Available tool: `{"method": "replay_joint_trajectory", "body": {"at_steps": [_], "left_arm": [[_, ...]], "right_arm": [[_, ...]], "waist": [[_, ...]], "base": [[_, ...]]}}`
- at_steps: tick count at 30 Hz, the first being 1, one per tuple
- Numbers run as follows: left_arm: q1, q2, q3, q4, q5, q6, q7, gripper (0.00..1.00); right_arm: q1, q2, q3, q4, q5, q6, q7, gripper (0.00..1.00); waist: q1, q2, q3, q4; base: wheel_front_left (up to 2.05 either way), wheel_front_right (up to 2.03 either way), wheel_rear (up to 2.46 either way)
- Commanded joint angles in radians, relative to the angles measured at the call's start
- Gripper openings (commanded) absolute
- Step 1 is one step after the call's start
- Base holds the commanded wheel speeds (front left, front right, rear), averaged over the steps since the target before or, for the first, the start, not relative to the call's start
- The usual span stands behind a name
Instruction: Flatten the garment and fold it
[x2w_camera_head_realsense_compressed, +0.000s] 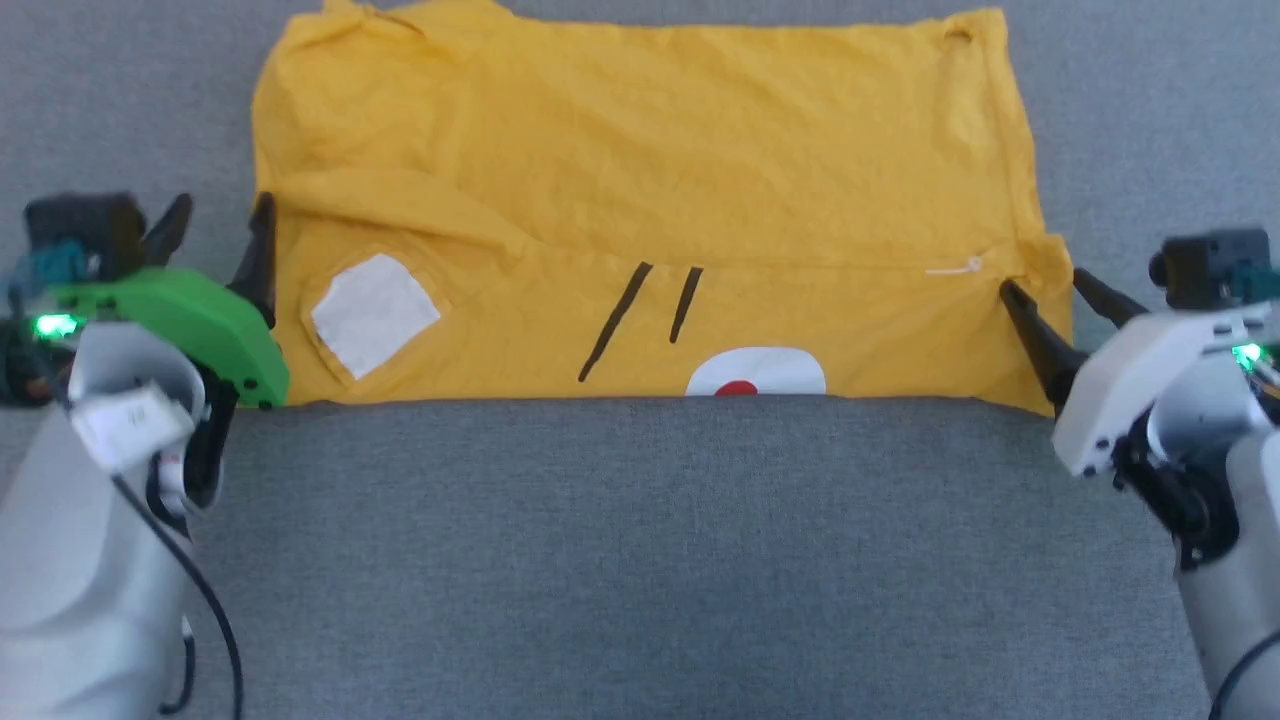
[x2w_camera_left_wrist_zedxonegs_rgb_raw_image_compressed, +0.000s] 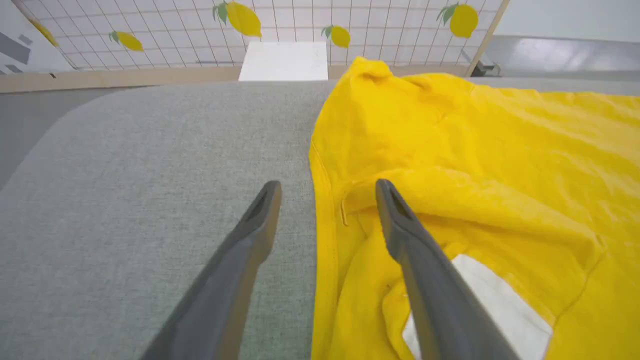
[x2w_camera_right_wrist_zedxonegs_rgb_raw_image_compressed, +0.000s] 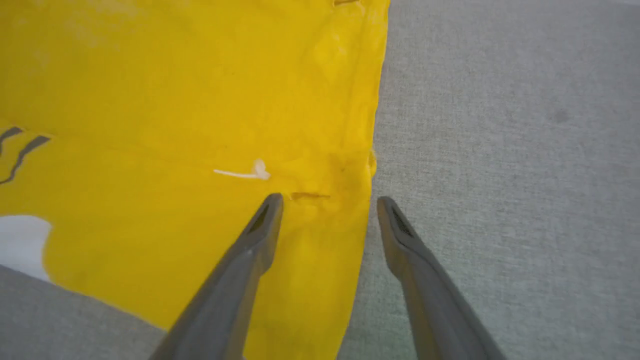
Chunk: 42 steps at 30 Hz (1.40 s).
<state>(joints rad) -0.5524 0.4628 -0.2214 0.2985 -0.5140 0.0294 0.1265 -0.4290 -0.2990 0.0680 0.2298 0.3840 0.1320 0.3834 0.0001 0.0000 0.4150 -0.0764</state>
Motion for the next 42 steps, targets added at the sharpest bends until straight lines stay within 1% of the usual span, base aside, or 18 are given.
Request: {"method": "replay_joint_trajectory", "body": {"at_steps": [1, 3, 6, 8, 10, 13, 17, 22, 25, 27, 29, 30, 31, 32, 33, 35, 39, 42], "left_arm": [[0.035, -0.011, 0.011, -0.015, 0.015, 0.015, -0.054, 1.00], [0.092, -0.029, 0.021, -0.039, 0.021, 0.034, -0.134, 1.00], [0.168, -0.055, 0.036, -0.060, 0.009, 0.055, -0.195, 1.00], [0.215, -0.066, 0.040, -0.067, 0.003, 0.072, -0.208, 1.00], [0.252, -0.078, 0.047, -0.067, -0.013, 0.089, -0.198, 1.00], [0.283, -0.093, 0.059, -0.054, -0.045, 0.114, -0.158, 1.00], [0.291, -0.107, 0.068, -0.035, -0.075, 0.153, -0.085, 1.00], [0.255, -0.121, 0.080, 0.004, -0.122, 0.197, 0.032, 1.00], [0.225, -0.108, 0.073, 0.054, -0.131, 0.225, 0.123, 1.00], [0.210, -0.100, 0.064, 0.079, -0.132, 0.238, 0.175, 1.00], [0.204, -0.092, 0.052, 0.105, -0.142, 0.238, 0.236, 1.00], [0.205, -0.089, 0.046, 0.112, -0.149, 0.237, 0.266, 0.50], [0.209, -0.087, 0.038, 0.117, -0.158, 0.232, 0.304, 0.13], [0.214, -0.085, 0.032, 0.115, -0.166, 0.228, 0.330, 0.00], [0.220, -0.084, 0.027, 0.109, -0.177, 0.221, 0.357, 0.00], [0.231, -0.083, 0.026, 0.089, -0.189, 0.215, 0.376, 0.00], [0.245, -0.081, 0.030, 0.057, -0.194, 0.213, 0.365, 0.00], [0.245, -0.084, 0.029, 0.041, -0.197, 0.203, 0.352, 0.00]], "right_arm": [[0.033, 0.011, -0.011, -0.026, -0.001, -0.001, -0.031, 1.00], [0.086, 0.029, -0.030, -0.071, -0.013, -0.001, -0.091, 1.00], [0.154, 0.058, -0.047, -0.118, -0.028, -0.001, -0.178, 1.00], [0.199, 0.083, -0.059, -0.143, -0.040, -0.001, -0.239, 1.00], [0.238, 0.114, -0.070, -0.162, -0.054, -0.001, -0.294, 1.00], [0.286, 0.158, -0.079, -0.185, -0.080, -0.001, -0.356, 1.00], [0.319, 0.190, -0.083, -0.202, -0.108, -0.001, -0.409, 1.00], [0.324, 0.204, -0.076, -0.206, -0.123, -0.001, -0.432, 1.00], [0.318, 0.207, -0.065, -0.208, -0.128, -0.001, -0.434, 1.00], [0.312, 0.207, -0.058, -0.208, -0.129, -0.001, -0.434, 1.00], [0.309, 0.207, -0.054, -0.206, -0.132, -0.001, -0.432, 1.00], [0.308, 0.207, -0.054, -0.204, -0.134, -0.001, -0.430, 1.00], [0.308, 0.207, -0.055, -0.203, -0.136, -0.001, -0.427, 1.00], [0.309, 0.207, -0.055, -0.203, -0.138, -0.001, -0.426, 1.00], [0.309, 0.207, -0.056, -0.203, -0.140, -0.001, -0.425, 1.00], [0.309, 0.210, -0.066, -0.204, -0.145, -0.001, -0.424, 1.00], [0.297, 0.219, -0.101, -0.195, -0.162, -0.001, -0.418, 1.00], [0.265, 0.229, -0.134, -0.167, -0.178, -0.001, -0.375, 1.00]], "waist": [[-0.0001, 0.0000, -0.057, 0.013], [-0.0001, 0.0000, -0.085, 0.016], [-0.0001, 0.0000, -0.114, 0.018], [-0.0001, 0.0000, -0.129, 0.018], [-0.0001, 0.0000, -0.138, 0.017], [-0.0001, 0.0000, -0.148, 0.010], [-0.0001, 0.0000, -0.152, -0.002], [-0.0001, 0.0000, -0.145, -0.016], [-0.0001, 0.0000, -0.136, -0.031], [-0.0001, 0.0000, -0.131, -0.040], [-0.0001, 0.0000, -0.129, -0.048], [-0.0001, 0.0000, -0.128, -0.050], [-0.0001, 0.0000, -0.128, -0.053], [-0.0001, 0.0000, -0.128, -0.054], [-0.0001, 0.0000, -0.127, -0.055], [-0.0001, 0.0000, -0.125, -0.054], [-0.0001, 0.0000, -0.121, -0.041], [-0.0001, 0.0000, -0.117, -0.029]], "base": [[0.00, 0.00, 0.00], [0.00, 0.00, 0.00], [0.00, 0.00, 0.00], [0.00, 0.00, 0.00], [0.00, 0.00, 0.00], [0.00, 0.00, 0.00], [0.00, 0.00, 0.00], [0.00, 0.00, 0.00], [0.00, 0.00, 0.00], [0.00, 0.00, 0.00], [0.00, 0.00, 0.00], [0.00, 0.00, 0.00], [0.00, 0.00, 0.00], [0.00, 0.00, 0.00], [0.00, 0.00, 0.00], [0.00, 0.00, 0.00], [0.00, 0.00, 0.00], [0.00, 0.00, 0.00]]}}
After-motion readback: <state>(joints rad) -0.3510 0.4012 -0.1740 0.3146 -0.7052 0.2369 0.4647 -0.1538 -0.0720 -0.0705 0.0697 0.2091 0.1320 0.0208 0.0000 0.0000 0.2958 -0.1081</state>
